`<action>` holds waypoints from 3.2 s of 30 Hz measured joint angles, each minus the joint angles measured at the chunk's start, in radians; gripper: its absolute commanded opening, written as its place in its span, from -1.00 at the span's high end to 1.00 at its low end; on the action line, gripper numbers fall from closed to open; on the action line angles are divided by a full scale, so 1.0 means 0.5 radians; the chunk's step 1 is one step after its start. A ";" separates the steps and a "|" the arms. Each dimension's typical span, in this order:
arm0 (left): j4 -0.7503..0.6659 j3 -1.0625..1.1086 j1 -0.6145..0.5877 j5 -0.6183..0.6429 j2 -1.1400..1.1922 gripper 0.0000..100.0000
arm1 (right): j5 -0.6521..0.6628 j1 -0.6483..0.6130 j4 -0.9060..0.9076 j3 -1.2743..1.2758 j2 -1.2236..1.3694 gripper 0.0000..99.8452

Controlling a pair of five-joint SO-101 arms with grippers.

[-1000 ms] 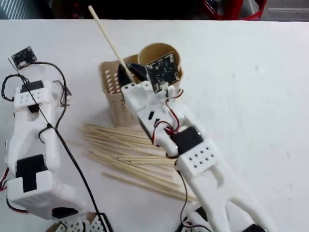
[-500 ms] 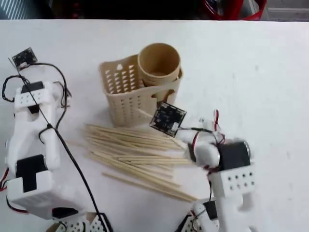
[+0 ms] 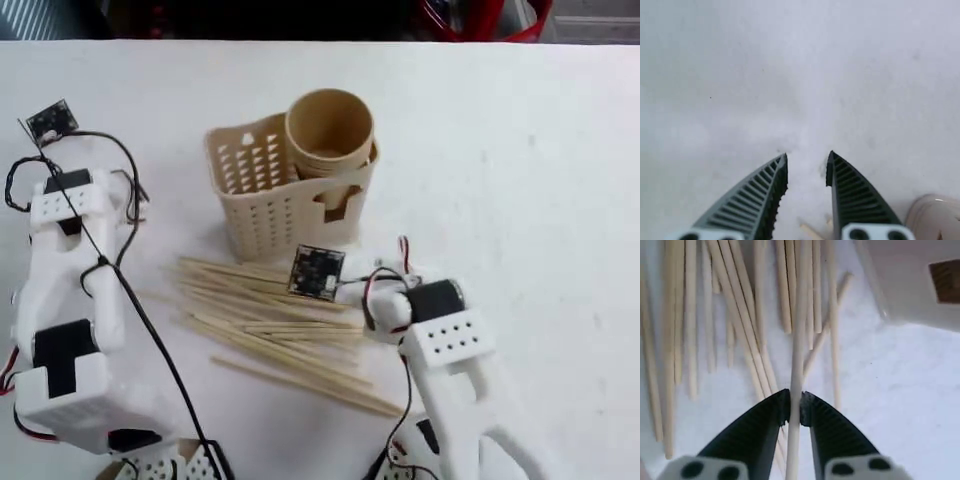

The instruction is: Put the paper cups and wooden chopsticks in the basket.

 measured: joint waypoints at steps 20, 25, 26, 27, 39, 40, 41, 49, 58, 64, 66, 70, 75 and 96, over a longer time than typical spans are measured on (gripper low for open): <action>0.000 0.000 0.000 0.000 0.000 0.70 | -0.095 -0.015 -0.153 -0.218 0.930 0.67; 0.000 0.000 0.000 0.000 0.000 0.70 | -0.095 -0.080 -0.203 -0.264 0.939 0.67; 0.000 0.000 0.000 0.000 0.000 0.70 | -0.095 -0.080 -0.221 -0.285 0.939 0.67; 0.000 0.000 0.000 0.000 0.000 0.70 | -0.095 -0.074 -0.236 -0.304 0.954 0.67; 0.000 0.000 0.000 0.000 0.000 0.70 | -0.095 -0.071 -0.334 -0.694 1.565 0.83; 0.000 0.000 0.000 0.000 0.000 0.70 | -0.095 -0.071 -0.350 -0.703 1.593 0.92; 0.000 0.000 0.000 0.000 0.000 0.70 | -0.098 -0.071 -0.368 -0.709 1.611 0.98; 0.000 0.000 0.000 0.000 0.000 0.70 | -0.258 -0.083 -0.384 -0.730 1.565 0.97; 0.000 0.000 0.000 0.000 0.000 0.70 | -0.405 -0.132 0.031 -0.727 0.752 0.97; 0.000 0.000 0.000 0.000 0.000 0.70 | -0.451 -0.209 0.344 -0.727 0.166 0.97; 0.000 0.000 0.000 0.000 0.000 0.70 | -0.485 -0.221 0.402 -0.730 0.031 0.97; 0.000 0.000 0.000 0.000 0.000 0.70 | -0.494 -0.212 0.470 -0.730 -0.052 0.97; 0.000 0.000 0.000 0.000 0.000 0.70 | -0.494 -0.249 0.580 -0.730 -0.114 0.97; 0.000 0.000 0.000 0.000 0.000 0.70 | -1.722 -0.764 -0.245 -1.467 -0.215 0.97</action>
